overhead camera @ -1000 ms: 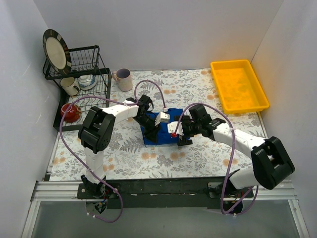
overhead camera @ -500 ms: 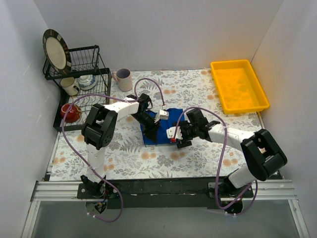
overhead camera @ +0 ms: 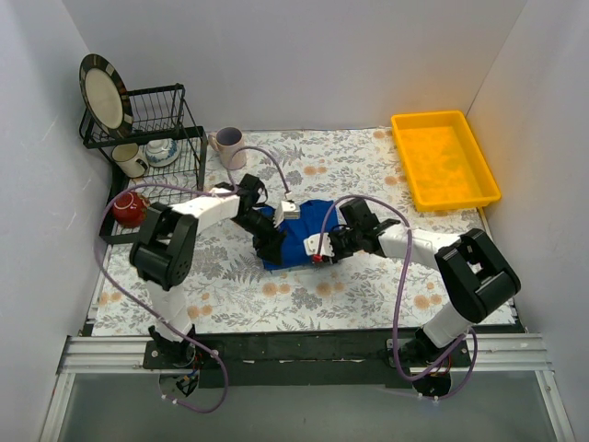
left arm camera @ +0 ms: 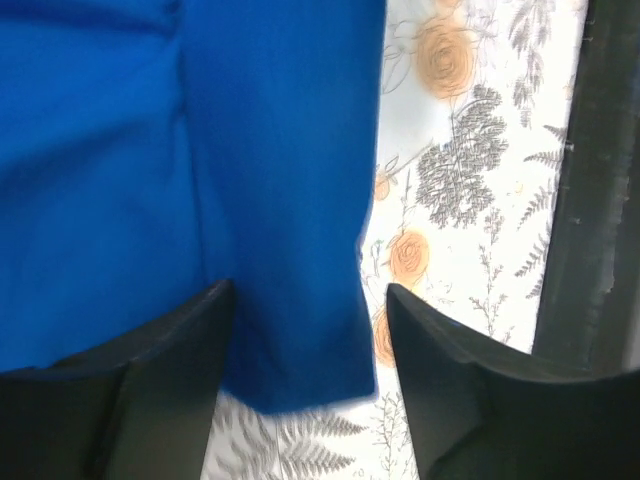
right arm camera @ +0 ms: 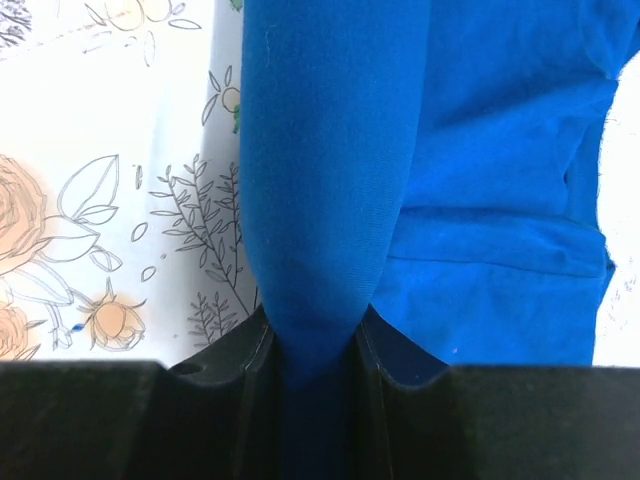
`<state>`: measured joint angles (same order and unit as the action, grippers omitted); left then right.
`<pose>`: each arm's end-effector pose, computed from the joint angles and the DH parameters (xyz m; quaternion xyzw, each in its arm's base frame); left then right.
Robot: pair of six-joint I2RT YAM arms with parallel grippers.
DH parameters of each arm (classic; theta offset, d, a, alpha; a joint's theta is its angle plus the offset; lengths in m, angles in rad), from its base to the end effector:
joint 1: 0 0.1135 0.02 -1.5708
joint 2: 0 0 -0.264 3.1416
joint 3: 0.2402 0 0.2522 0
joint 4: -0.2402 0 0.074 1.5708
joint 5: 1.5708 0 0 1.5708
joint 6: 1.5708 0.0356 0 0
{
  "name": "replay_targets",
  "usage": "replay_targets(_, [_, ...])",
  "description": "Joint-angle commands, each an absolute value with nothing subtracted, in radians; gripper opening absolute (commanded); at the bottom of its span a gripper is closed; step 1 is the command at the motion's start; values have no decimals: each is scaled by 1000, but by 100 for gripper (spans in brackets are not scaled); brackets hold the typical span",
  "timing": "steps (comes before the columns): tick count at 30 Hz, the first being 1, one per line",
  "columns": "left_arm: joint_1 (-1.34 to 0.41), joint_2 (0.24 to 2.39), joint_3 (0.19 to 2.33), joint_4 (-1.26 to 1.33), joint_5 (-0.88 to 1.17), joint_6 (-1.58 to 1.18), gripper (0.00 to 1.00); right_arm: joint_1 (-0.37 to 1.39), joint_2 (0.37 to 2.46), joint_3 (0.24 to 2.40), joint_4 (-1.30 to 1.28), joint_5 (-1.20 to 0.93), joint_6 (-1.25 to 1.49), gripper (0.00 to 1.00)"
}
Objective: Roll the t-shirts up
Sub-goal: Roll the T-shirt to the center of the board.
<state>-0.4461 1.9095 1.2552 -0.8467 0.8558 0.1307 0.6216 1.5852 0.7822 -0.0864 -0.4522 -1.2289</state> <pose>0.3000 -0.1733 0.1639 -0.2725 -0.8676 0.4146 0.0338 0.2380 0.1896 0.1606 -0.7788 0.4928 0.1043 0.3739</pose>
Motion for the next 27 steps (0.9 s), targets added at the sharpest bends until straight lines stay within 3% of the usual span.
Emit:
replay_targets(1, [-436,1570,1028,-496,718,8,64,612,1617,928,-323,-479,-1194,11])
replay_targets(4, [-457,1449,930,-402,617,5,66,600,1672,1014,-458,-521,-1151,10])
replay_targets(9, [-495,1338,798,-256,526,20,69,598,1697,1042,-474,-523,-1115,11])
replay_targets(23, [-526,1523,790,-233,594,6,69,594,1736,1083,-488,-511,-1045,11])
replay_targets(27, [-526,1569,788,-233,598,6,60,594,1741,1075,-485,-520,-1039,12])
